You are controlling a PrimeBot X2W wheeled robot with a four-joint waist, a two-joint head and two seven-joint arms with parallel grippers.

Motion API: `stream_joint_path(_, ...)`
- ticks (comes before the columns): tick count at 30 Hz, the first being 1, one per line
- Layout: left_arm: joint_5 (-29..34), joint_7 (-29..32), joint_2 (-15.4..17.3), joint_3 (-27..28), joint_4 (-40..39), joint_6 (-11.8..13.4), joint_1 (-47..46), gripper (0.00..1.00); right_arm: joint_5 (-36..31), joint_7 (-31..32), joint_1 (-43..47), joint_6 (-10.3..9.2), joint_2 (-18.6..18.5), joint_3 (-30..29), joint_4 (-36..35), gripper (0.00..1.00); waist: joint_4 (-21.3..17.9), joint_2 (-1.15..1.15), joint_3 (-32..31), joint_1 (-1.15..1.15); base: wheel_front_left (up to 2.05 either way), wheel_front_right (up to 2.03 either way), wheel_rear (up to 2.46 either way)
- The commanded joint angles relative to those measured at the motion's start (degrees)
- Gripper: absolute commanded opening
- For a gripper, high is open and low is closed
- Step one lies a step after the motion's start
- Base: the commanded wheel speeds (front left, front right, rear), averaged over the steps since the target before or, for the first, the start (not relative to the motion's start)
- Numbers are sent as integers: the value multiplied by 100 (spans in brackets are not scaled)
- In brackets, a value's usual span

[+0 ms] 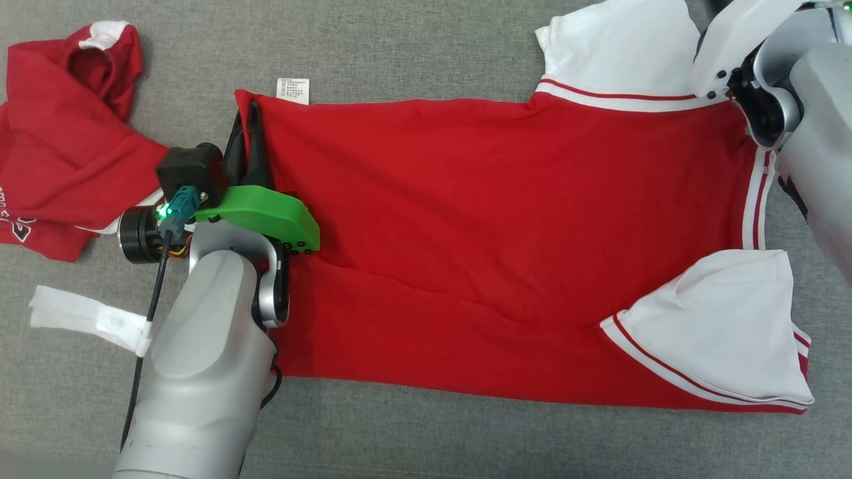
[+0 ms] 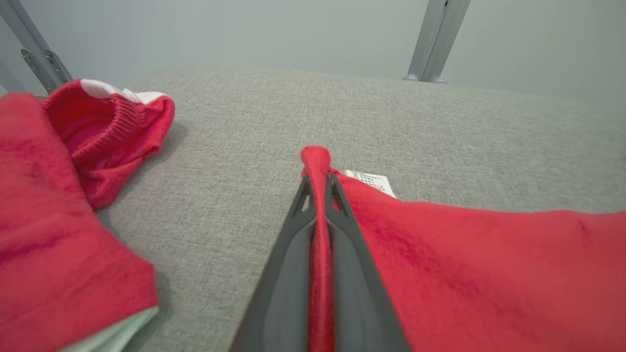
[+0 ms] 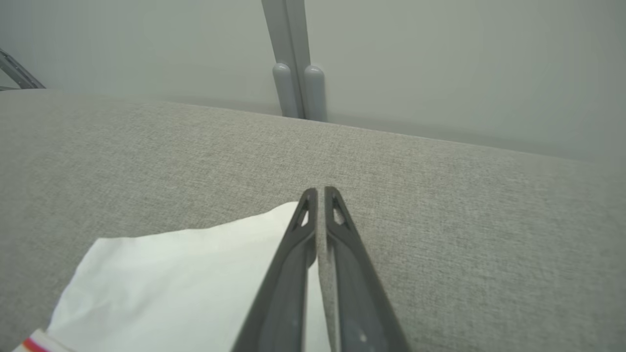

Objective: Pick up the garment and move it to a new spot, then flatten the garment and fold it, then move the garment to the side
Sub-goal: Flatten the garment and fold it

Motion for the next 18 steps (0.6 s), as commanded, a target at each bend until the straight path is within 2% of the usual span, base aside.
stream_joint_path(1, -42, -1, 37, -12, -12, -5, 18, 0, 132, 80, 80, -8, -69, 48, -69, 100, 30, 0, 20, 0, 0, 0, 0)
stream_joint_path(13, -229, -1, 36, -258, -112, 95, -116, 0, 531, 879, 120, -8, -290, 641, -58, 100, 250, 0, 207, 0, 0, 0, 0)
stream_joint_path(14, -234, -1, 36, -268, -121, 100, -126, 0, 552, 950, 124, -9, -288, 682, -23, 69, 256, 0, 220, 0, 0, 0, 0)
stream_joint_path(15, -224, 0, 36, -282, -128, 114, -132, 0, 585, 1023, 143, -10, -289, 725, 10, 25, 264, 0, 230, 0, 0, 0, 0)
stream_joint_path(16, -231, -1, 36, -295, -130, 125, -134, 0, 587, 1079, 159, -9, -297, 785, 15, 0, 271, 0, 237, 0, 0, 0, 0)
stream_joint_path(18, -231, -1, 36, -316, -132, 137, -128, 0, 618, 1031, 154, -9, -330, 838, 30, 0, 281, 0, 231, 0, 0, 0, 0)
